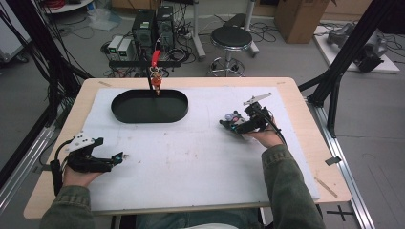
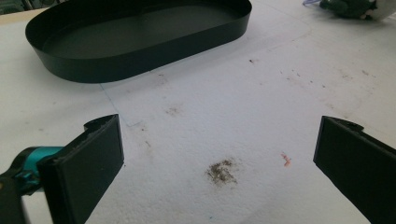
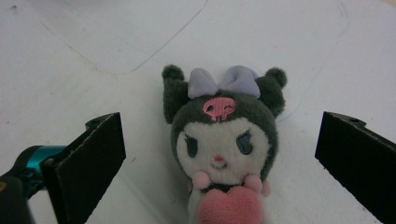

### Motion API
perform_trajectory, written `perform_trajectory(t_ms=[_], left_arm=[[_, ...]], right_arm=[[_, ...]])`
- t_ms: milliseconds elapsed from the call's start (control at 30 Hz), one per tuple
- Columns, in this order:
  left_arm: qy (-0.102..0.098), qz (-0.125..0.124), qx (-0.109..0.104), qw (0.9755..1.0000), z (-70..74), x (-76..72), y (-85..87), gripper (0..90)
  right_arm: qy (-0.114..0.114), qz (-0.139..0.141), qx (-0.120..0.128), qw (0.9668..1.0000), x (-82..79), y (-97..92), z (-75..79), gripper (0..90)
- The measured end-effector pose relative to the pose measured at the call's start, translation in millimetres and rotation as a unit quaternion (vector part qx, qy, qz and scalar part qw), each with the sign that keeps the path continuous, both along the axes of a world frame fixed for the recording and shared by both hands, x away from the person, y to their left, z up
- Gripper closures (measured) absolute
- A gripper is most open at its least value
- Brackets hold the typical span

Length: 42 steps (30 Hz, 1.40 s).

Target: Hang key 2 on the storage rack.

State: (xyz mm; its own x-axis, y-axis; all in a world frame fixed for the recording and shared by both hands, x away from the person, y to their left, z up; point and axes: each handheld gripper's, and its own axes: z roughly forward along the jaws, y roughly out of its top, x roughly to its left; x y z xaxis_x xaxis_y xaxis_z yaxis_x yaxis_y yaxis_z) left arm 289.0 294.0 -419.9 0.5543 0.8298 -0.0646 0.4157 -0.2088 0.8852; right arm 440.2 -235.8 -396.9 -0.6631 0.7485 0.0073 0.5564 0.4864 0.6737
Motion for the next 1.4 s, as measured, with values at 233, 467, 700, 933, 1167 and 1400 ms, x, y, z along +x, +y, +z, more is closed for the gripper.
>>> perform_trajectory(t_ms=[233, 467, 700, 933, 1167, 1400], left_arm=[[0.000, -0.001, 0.000, 1.0000, 0.0, 0.0, -0.3, 2.0], [0.001, -0.002, 0.001, 1.0000, -0.1, 0.2, -0.6, 2.1], [0.001, -0.002, 0.002, 1.0000, -0.3, 0.2, -1.0, 2.1], [0.002, -0.003, 0.003, 1.0000, -0.5, 0.4, -1.4, 2.1], [0.002, -0.003, 0.004, 1.0000, -0.5, 0.4, -1.3, 2.1], [0.003, -0.006, 0.004, 1.0000, -0.6, 0.6, -1.3, 2.1]], right_arm=[[0.009, -0.001, -0.026, 0.9996, 3.4, 2.3, -6.6, 0.5], [0.023, -0.003, -0.057, 0.9981, 5.9, 3.6, -13.7, 0.6], [0.036, 0.001, -0.090, 0.9953, 8.4, 6.7, -19.2, 6.1], [0.058, 0.012, -0.110, 0.9922, 8.1, 13.3, -22.2, 23.3], [0.057, 0.006, -0.113, 0.9919, 7.2, 13.0, -19.9, 38.1], [0.064, -0.002, -0.105, 0.9924, 6.5, 10.9, -17.3, 45.6]])
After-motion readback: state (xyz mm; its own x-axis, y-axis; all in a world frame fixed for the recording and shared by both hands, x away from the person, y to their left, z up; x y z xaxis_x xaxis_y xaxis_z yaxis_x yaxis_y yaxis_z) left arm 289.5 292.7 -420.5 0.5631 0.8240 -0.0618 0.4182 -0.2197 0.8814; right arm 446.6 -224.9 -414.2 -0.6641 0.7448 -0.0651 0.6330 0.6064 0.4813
